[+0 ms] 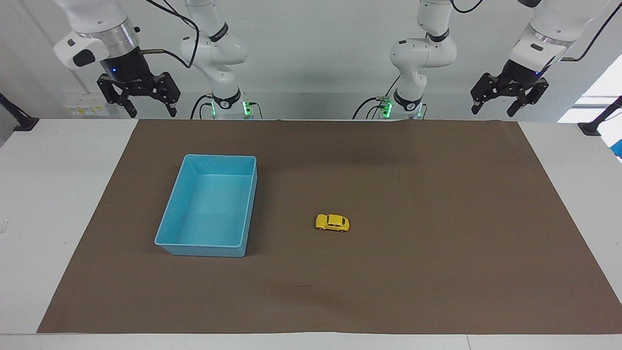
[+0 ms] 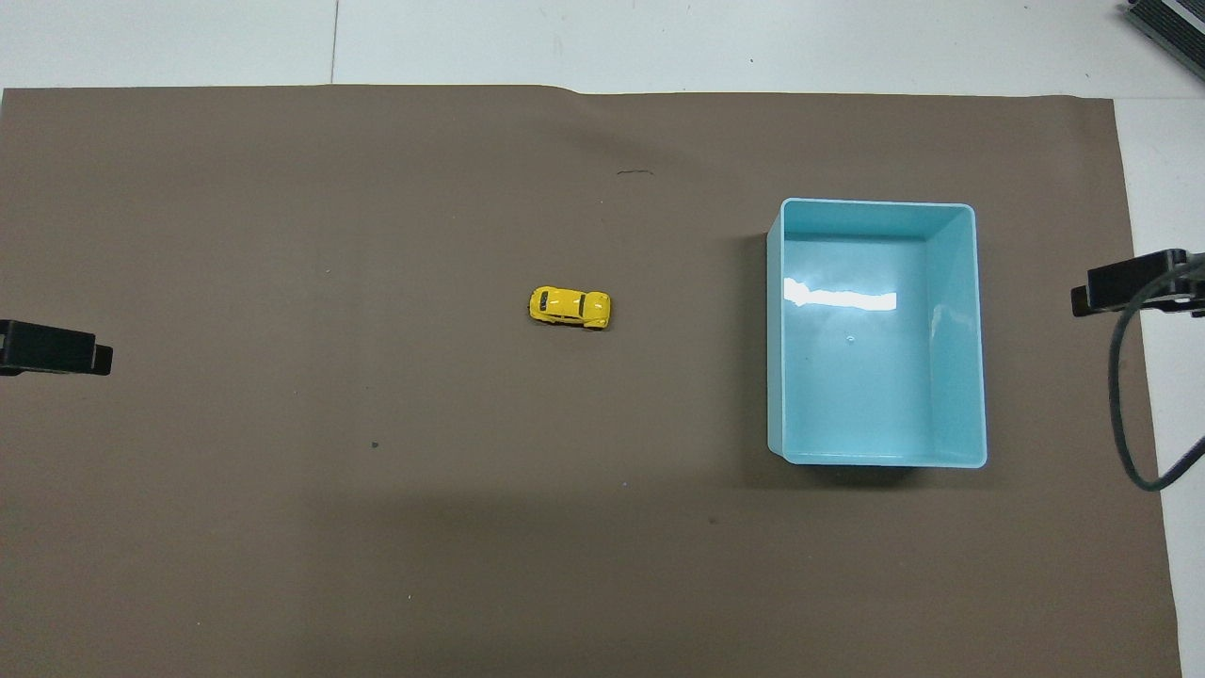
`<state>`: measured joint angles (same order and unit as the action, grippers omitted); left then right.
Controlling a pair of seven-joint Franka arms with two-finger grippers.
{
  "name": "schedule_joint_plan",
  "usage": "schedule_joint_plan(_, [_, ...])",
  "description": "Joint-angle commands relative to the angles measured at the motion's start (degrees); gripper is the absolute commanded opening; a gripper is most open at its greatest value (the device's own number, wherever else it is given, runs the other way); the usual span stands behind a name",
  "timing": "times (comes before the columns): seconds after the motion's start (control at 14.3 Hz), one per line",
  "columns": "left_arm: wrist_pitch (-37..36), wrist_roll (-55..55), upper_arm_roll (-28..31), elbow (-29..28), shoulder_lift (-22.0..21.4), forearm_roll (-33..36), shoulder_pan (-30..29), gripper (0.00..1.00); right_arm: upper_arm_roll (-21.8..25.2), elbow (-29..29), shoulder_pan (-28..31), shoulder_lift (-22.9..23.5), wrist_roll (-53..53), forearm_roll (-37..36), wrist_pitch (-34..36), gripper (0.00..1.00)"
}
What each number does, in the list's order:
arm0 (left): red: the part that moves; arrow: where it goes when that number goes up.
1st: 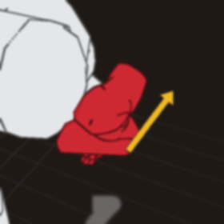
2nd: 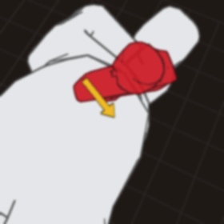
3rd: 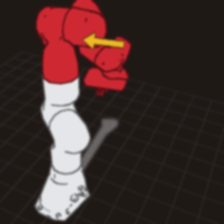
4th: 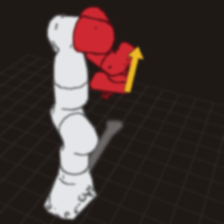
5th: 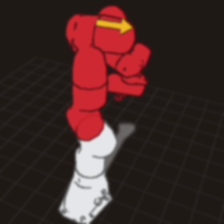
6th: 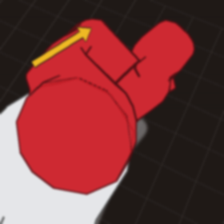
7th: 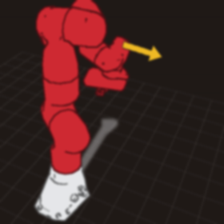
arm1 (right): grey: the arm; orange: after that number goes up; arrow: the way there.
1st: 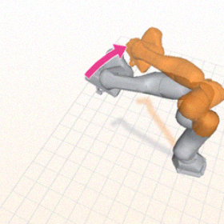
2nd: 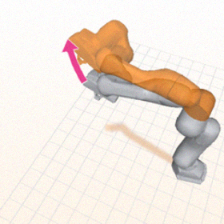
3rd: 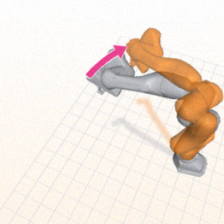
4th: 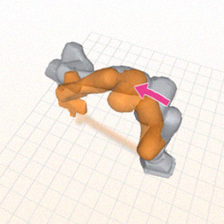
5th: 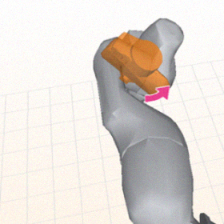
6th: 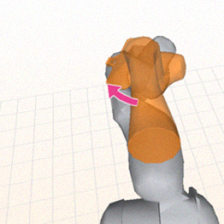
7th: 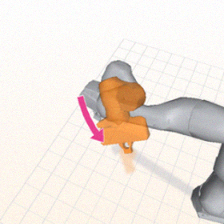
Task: Wind up and store yellow beetle car
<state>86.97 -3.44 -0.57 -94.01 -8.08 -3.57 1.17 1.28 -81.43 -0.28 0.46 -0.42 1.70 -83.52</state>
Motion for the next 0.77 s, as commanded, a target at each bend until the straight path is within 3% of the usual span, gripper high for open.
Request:
schedule_joint_plan(0.0, [-0.04, -0.77, -0.31, 0.75, 0.26, -0.56, -0.90, 1.00, -0.31, 0.13, 0.54, -0.46, -0.63, 0.23, 0.90, 1.00])
schedule_joint_plan(0.7, [0.40, -0.42, -0.31, 0.49, 0.17, -0.48, -0.99, 1.00, -0.23, 0.13, 0.54, -0.46, -0.63, 0.23, 0.90, 1.00])
